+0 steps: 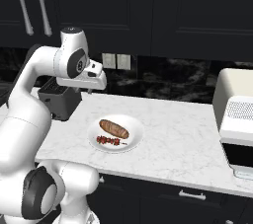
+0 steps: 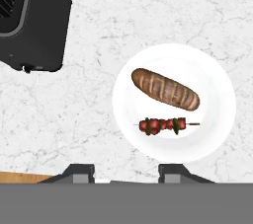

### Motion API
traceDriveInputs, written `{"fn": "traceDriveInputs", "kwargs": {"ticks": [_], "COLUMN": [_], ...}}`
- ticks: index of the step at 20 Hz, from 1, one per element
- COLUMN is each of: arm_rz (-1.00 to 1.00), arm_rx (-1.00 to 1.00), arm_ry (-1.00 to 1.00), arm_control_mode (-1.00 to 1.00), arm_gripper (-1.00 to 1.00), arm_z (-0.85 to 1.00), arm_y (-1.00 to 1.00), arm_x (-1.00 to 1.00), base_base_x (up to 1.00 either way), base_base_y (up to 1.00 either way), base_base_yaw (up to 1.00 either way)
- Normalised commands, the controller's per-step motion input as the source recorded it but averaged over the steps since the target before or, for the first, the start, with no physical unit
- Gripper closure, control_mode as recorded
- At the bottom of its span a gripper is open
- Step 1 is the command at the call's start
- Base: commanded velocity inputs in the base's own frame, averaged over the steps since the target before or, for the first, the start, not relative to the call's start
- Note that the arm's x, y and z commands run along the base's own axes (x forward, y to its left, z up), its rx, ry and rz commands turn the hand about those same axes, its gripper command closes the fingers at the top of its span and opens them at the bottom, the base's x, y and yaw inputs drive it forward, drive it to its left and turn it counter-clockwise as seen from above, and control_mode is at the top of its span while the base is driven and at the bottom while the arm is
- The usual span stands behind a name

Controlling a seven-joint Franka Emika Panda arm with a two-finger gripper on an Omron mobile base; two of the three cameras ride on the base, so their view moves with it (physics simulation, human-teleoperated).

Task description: Pick up the kebab skewer and baguette bread, and place them inside the toaster oven. Close the toaster oven door and start by setting the timer.

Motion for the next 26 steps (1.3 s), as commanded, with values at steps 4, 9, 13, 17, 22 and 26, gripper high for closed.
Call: {"fn": "traceDriveInputs", "kwargs": {"ticks": [4,9,13,17,22,26], "arm_rz": [0.00,0.00,0.00,0.00,0.00,0.00], "arm_rx": [0.00,0.00,0.00,0.00,0.00,0.00], "arm_ry": [0.00,0.00,0.00,0.00,0.00,0.00], "arm_control_mode": [1.00,1.00,1.00,1.00,1.00,1.00], "arm_gripper": [-1.00,-1.00,-1.00,-1.00,-1.00,-1.00], "arm_z": [0.00,0.00,0.00,0.00,0.00,0.00], "arm_y": [0.00,0.00,0.00,0.00,0.00,0.00], "arm_x": [0.00,0.00,0.00,0.00,0.00,0.00], "base_base_x": [0.00,0.00,-0.02,-0.01,0.00,0.00], "base_base_y": [0.00,0.00,-0.01,-0.54,-0.90,-0.71], "base_base_yaw": [0.00,0.00,0.00,0.00,0.00,0.00]}}
